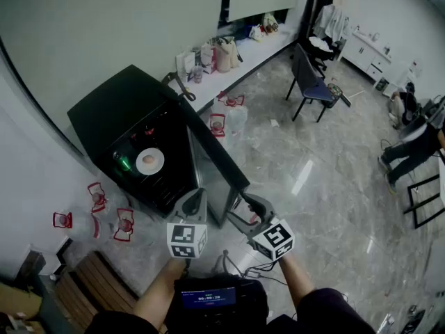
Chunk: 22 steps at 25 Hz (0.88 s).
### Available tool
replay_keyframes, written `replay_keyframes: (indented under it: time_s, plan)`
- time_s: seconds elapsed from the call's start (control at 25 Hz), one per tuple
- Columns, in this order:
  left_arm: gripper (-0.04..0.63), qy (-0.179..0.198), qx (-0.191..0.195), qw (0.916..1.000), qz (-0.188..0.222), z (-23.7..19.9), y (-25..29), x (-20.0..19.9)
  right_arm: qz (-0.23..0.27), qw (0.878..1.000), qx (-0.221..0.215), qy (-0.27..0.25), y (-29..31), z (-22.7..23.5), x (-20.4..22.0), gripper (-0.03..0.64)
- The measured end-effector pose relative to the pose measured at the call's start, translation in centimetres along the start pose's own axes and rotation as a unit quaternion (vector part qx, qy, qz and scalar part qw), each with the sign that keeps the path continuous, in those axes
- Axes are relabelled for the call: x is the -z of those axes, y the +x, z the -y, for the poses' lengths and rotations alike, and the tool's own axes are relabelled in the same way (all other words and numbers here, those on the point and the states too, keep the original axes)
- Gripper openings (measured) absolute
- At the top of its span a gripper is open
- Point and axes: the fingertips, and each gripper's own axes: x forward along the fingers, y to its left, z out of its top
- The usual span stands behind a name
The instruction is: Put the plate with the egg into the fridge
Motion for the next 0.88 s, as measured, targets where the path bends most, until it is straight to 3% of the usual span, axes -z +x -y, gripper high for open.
replay_keyframes:
  time_s: [0.4, 0.56, 0.88]
  plan:
    - [0.009, 0.005, -0.045, 0.9990, 0.001, -7.5, -6.6, 0.5, -0.001, 0.996, -0.093, -0.011, 5.0, -11.1, -0.9, 0.267]
    - [0.009, -0.006, -0.075, 0.9971, 0.005, -10.9, -9.6, 0.9, 0.025, 0.991, -0.130, -0.001, 7.4, -15.1, -2.9, 0.267]
    - [0.009, -0.020, -0.132, 0.9906, 0.029, -16.0, -14.0, 0.5, 0.037, 0.989, -0.140, -0.028, 12.0, -17.9, -4.6, 0.267]
